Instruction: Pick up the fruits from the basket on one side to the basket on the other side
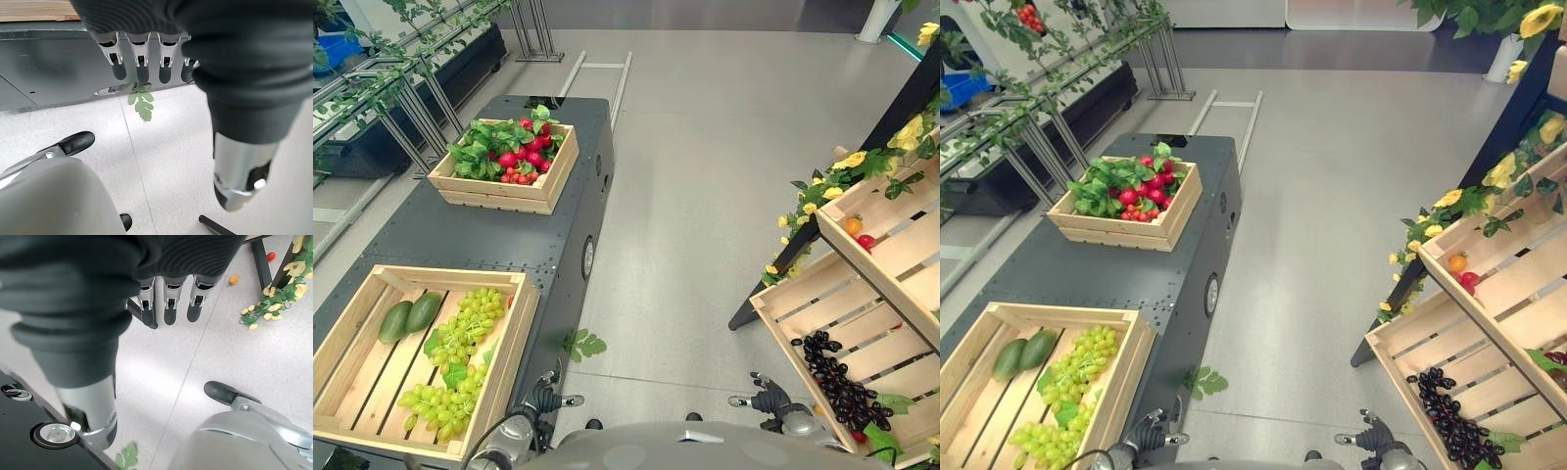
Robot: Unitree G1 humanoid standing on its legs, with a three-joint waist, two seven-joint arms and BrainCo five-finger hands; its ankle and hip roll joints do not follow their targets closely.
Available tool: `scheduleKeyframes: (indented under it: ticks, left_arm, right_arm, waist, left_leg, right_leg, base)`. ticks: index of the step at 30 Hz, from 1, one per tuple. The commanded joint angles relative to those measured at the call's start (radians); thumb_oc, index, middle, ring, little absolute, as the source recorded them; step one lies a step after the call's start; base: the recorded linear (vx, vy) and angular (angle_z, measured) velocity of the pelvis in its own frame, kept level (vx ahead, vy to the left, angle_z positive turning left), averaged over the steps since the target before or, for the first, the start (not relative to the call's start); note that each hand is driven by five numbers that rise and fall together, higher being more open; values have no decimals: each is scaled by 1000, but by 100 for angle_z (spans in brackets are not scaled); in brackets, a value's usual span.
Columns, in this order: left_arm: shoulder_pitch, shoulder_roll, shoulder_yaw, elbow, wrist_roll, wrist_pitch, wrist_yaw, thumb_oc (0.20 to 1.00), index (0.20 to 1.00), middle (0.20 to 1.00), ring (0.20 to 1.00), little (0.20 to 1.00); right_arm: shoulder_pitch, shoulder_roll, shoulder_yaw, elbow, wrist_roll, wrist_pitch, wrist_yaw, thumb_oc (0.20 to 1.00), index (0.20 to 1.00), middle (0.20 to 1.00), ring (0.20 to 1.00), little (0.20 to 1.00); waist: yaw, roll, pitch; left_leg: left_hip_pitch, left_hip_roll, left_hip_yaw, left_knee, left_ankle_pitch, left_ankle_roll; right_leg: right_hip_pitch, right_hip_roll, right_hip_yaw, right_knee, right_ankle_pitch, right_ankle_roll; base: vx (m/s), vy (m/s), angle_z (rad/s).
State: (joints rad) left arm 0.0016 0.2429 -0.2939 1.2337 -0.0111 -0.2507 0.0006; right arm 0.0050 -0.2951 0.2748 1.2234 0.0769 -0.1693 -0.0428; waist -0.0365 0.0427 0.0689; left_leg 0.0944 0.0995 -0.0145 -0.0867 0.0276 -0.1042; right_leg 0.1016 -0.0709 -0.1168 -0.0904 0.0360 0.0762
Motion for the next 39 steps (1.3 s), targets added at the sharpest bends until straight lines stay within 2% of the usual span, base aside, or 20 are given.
scheduleKeyframes:
  ticks: [1,5,20,29,31,32,34,36,39]
  left_arm:
    - [-60,14,-7,-4,32,-30,-3,1000,1000,1000,1000,1000]
    - [-59,9,2,-1,3,-29,-3,1000,1000,1000,1000,1000]
    - [-49,4,13,48,28,-12,-9,1000,1000,1000,1000,1000]
    - [-57,4,1,21,19,-24,-3,1000,1000,1000,1000,1000]
    - [-72,18,-8,-56,-11,-41,8,1000,1000,1000,1000,1000]
    - [-90,62,-26,-216,-23,-62,21,1000,1000,1000,1000,1000]
    - [-113,140,-45,-396,14,-76,25,1000,1000,1000,1000,1000]
    - [-140,214,-26,-557,-5,-81,25,1000,1000,1000,1000,1000]
    - [-196,269,-20,-666,-49,-102,24,1000,1000,1000,1000,1000]
  right_arm:
    - [-57,-6,33,2,-2,-23,-3,1000,1000,1000,1000,1000]
    - [-60,-5,40,0,-4,-25,-1,1000,1000,1000,1000,1000]
    - [-50,14,46,27,-16,-15,10,1000,1000,1000,1000,1000]
    - [-45,12,54,14,-17,-17,9,1000,1000,1000,1000,1000]
    - [-46,6,55,4,-13,-20,7,1000,1000,1000,1000,1000]
    - [-50,2,51,-16,0,-24,1,1000,1000,1000,1000,1000]
    - [-52,-2,37,-41,29,-28,2,1000,1000,1000,1000,1000]
    - [-54,-2,35,-65,36,-29,11,1000,1000,1000,1000,1000]
    - [-66,9,54,-67,28,-25,25,1000,1000,1000,1000,1000]
  waist:
    - [24,-60,20]
    - [26,-62,18]
    - [30,-72,5]
    - [29,-72,-1]
    - [27,-71,-3]
    - [23,-68,-2]
    - [20,-65,2]
    - [21,-63,6]
    - [20,-62,2]
  left_leg:
    - [8,-39,11,11,-30,17]
    - [16,-39,11,9,-34,19]
    - [31,-47,11,6,-45,29]
    - [45,-44,16,0,-50,29]
    - [50,-44,17,0,-52,28]
    - [50,-44,18,1,-52,27]
    - [49,-44,20,4,-51,26]
    - [49,-44,22,5,-49,25]
    - [52,-43,26,4,-49,22]
  right_leg:
    - [-12,-36,43,23,-2,50]
    - [-8,-35,46,21,0,50]
    - [3,-40,50,24,-6,54]
    - [13,-41,56,22,-8,55]
    - [16,-40,58,22,-10,56]
    - [17,-42,58,23,-10,57]
    - [16,-42,59,26,-9,59]
    - [15,-43,59,28,-8,62]
    - [15,-43,59,28,-8,63]
  base:
    - [0,0,0]
    - [0,0,0]
    - [0,0,0]
    - [8,1,0]
    - [17,2,0]
    - [0,0,0]
    - [0,0,0]
    - [0,0,0]
    - [0,0,0]
